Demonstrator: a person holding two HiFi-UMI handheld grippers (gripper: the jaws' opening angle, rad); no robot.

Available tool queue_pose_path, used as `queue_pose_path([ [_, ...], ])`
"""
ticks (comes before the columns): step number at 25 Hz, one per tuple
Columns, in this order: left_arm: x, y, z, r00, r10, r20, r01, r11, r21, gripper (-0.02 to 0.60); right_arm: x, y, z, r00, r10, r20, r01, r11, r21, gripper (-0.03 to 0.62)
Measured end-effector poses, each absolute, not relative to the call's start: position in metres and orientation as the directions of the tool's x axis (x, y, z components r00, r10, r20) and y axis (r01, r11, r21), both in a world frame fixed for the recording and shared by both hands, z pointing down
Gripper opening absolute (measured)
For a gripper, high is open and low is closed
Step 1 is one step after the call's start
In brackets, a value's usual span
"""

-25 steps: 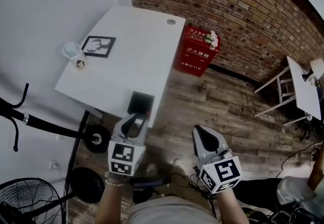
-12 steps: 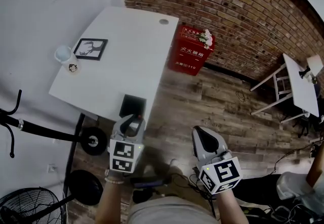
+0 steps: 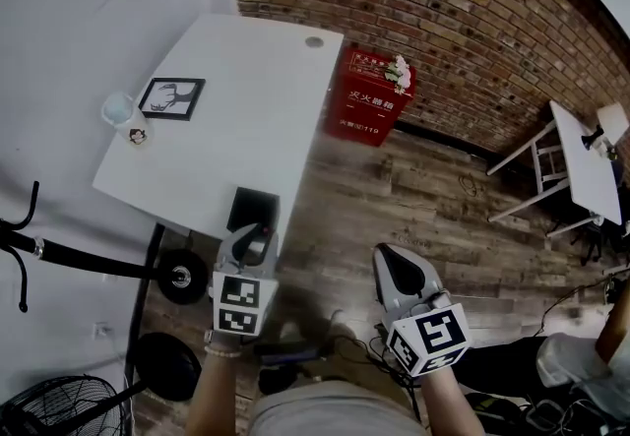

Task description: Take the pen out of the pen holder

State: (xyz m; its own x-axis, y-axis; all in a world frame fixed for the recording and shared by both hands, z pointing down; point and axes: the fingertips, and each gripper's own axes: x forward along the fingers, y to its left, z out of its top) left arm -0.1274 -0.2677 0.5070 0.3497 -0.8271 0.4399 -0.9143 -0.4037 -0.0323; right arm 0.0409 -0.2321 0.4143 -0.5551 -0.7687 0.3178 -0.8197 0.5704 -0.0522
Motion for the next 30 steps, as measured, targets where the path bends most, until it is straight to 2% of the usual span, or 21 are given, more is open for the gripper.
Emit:
queue_pose_path([
  [4,-0.132,-0.272,0.502,0.329,-0.842,0.428,-0.922,-0.384,-0.046,0.031,0.041,-0.235,0.413,-0.555,-0.77,0.314,-0.82,0.57,-0.051,0.003],
  [30,-0.119,-0.305,0.417,0.302,-0.906,0.298,-0.929,-0.35,-0.122,0.031,0.074,-0.245,0.388,-0.544,-0.805,0.238,-0.834,0.549,-0.048,0.003],
])
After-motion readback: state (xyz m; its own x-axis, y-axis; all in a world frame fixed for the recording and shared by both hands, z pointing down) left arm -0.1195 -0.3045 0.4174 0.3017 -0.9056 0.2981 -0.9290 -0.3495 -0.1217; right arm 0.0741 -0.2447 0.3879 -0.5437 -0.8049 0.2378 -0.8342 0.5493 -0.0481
